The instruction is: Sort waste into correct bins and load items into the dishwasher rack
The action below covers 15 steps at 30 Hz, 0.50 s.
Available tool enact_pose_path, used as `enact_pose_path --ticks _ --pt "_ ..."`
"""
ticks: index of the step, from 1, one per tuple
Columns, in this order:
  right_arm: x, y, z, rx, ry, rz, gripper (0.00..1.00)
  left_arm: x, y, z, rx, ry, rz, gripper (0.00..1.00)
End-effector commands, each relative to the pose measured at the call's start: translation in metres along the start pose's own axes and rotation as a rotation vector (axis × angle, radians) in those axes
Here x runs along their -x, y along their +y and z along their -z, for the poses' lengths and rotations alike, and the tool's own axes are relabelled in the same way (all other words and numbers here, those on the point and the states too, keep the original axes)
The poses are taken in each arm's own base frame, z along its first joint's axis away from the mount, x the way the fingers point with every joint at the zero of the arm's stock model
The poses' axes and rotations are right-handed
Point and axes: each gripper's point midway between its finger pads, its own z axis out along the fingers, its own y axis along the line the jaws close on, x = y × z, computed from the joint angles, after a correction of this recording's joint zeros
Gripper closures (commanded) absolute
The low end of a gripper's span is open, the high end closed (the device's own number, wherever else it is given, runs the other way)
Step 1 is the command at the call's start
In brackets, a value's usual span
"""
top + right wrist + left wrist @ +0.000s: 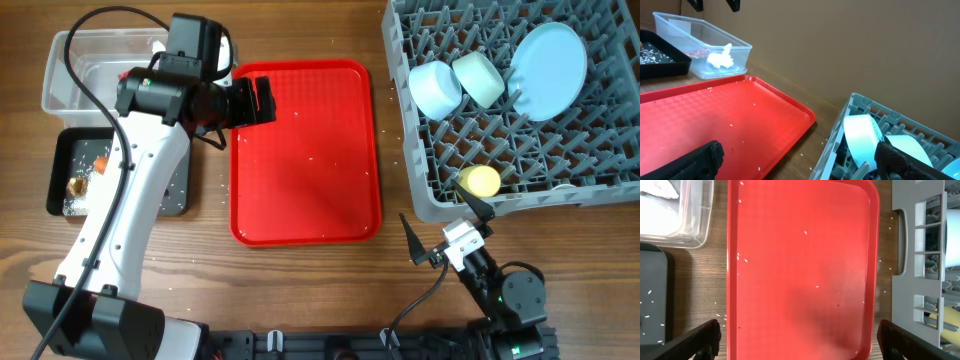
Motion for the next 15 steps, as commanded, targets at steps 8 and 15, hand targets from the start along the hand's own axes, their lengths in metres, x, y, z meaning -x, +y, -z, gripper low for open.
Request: enact_pose_path --ticks 8,15 --pt "0.005 0.004 0.001 0.021 -0.024 0.024 0.00 0.003 0.003 0.000 0.009 -0.007 0.008 0.00" --pt "0.005 0.004 0.001 0.021 -0.024 0.024 0.00 0.003 0.007 0.000 0.023 -0.005 0.013 0.00"
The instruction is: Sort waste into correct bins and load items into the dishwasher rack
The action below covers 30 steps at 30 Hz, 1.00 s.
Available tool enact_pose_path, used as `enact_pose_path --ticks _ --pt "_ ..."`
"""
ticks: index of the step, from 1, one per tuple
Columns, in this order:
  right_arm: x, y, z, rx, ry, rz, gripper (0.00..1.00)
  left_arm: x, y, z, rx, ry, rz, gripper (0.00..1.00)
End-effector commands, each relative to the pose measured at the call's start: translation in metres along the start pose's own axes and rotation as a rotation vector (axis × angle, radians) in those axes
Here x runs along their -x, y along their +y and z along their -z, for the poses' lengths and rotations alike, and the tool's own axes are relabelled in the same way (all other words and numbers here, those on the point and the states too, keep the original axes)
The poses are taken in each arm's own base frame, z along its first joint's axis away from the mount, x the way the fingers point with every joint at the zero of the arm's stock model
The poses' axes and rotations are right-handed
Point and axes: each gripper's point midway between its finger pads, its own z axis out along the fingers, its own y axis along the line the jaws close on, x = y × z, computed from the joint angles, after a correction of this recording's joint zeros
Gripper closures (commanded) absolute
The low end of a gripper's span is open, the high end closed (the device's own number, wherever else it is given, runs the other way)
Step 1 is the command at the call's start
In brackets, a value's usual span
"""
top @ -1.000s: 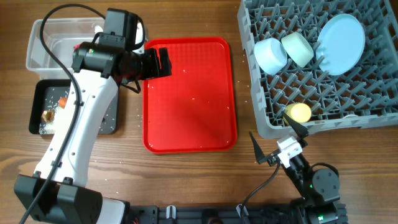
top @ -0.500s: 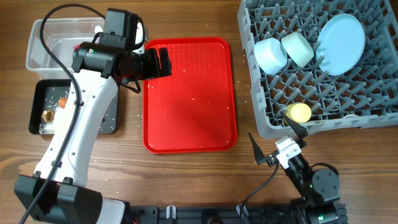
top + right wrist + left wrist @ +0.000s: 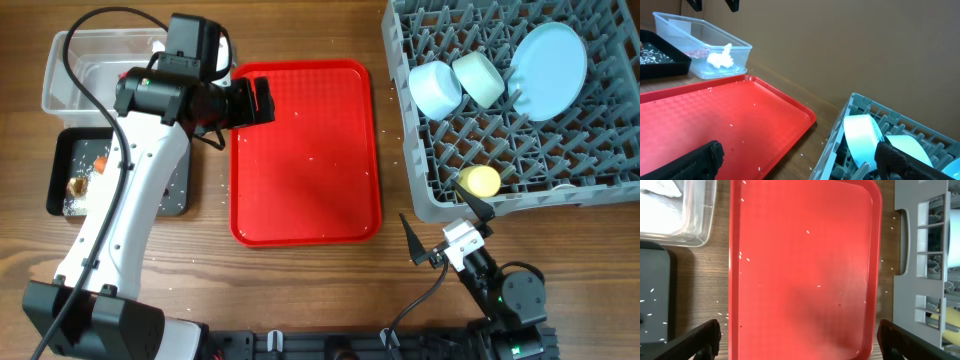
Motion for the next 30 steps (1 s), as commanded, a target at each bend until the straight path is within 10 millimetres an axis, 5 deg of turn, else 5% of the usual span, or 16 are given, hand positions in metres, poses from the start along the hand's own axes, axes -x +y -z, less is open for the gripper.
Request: enact_pose_path --ticks 1,5,10,15,21,30 --pt "0.005 0.004 0.001 0.021 -0.024 0.024 0.00 0.006 0.004 0.000 0.017 -0.016 -0.006 0.00" --pt "0.005 0.004 0.001 0.021 -0.024 0.024 0.00 0.027 -0.006 0.010 -0.012 -0.124 -0.189 0.00" --pt "0.005 0.004 0.001 0.021 -0.024 0.024 0.00 0.053 -0.019 0.049 -0.046 -0.322 -0.303 0.00" --pt "0.005 0.004 0.001 0.021 -0.024 0.024 0.00 0.055 -0.011 0.089 -0.065 -0.515 -0.297 0.00" --pt "0.005 0.004 0.001 0.021 -0.024 0.024 0.00 0.020 0.015 0.103 -0.074 -0.712 -0.289 0.00" --pt "0.005 0.004 0.001 0.021 -0.024 0.024 0.00 -0.059 0.060 0.086 -0.093 -0.968 -0.276 0.00"
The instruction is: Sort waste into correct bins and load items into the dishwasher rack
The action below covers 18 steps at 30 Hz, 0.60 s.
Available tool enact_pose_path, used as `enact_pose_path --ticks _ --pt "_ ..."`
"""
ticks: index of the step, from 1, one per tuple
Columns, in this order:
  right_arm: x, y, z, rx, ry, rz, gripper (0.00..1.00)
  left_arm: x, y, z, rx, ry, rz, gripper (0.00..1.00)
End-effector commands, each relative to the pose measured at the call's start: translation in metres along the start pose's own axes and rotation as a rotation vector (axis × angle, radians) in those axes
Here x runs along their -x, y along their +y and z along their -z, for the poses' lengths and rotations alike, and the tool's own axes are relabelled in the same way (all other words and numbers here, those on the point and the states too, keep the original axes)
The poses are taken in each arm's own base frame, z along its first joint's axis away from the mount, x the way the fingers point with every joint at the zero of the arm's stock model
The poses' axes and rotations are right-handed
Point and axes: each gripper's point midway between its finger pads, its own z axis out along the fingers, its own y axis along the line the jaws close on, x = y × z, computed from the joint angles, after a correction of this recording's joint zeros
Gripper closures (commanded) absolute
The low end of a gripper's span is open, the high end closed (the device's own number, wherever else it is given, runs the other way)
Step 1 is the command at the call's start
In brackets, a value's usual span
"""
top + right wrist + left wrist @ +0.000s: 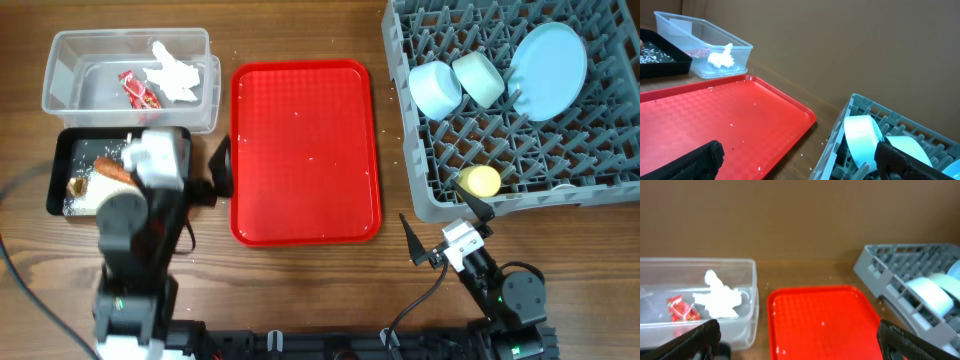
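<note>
The red tray point(305, 150) lies mid-table with only crumbs on it. The clear bin point(60, 95) at the back left holds a white tissue point(717, 300) and a red wrapper point(138, 90). Below it, the black bin point(60, 205) holds food scraps. The grey dish rack point(425, 200) carries a light blue cup point(435, 88), a pale green cup point(478, 78), a blue plate point(548, 58) and a yellow item point(480, 181). My left gripper point(222, 172) is open and holds nothing, low at the tray's left edge. My right gripper point(436, 215) is open and holds nothing, at the rack's near corner.
Bare wooden table runs along the near edge in front of the tray. A brown wall stands behind the table in both wrist views. Rice-like crumbs dot the tray and the wood round it.
My left arm has moved from above the tray's far left corner down to the near side beside the black bin; its camera now looks level across the tray. The right arm has not moved.
At both earlier moments my left gripper hung open over the bare red tray, looking straight down and barely shifting. Now it rests low at the tray's left edge, still open with nothing in it. The right gripper stayed open by the rack throughout.
</note>
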Motion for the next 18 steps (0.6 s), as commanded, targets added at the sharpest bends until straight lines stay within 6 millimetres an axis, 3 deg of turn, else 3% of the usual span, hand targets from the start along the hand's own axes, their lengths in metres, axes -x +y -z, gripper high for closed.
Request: enact_pose_path --ticks 1,8,18 --pt "0.004 0.003 0.001 0.018 -0.022 0.017 0.00 -0.033 0.007 0.024 -0.004 -0.127 0.009 0.00" --pt "0.004 0.003 0.001 0.018 -0.022 0.017 0.00 -0.062 0.009 0.036 -0.016 -0.246 0.032 0.00" --pt "0.004 0.003 0.001 0.018 -0.022 0.017 0.00 -0.071 0.016 0.045 0.011 -0.280 0.036 0.00"
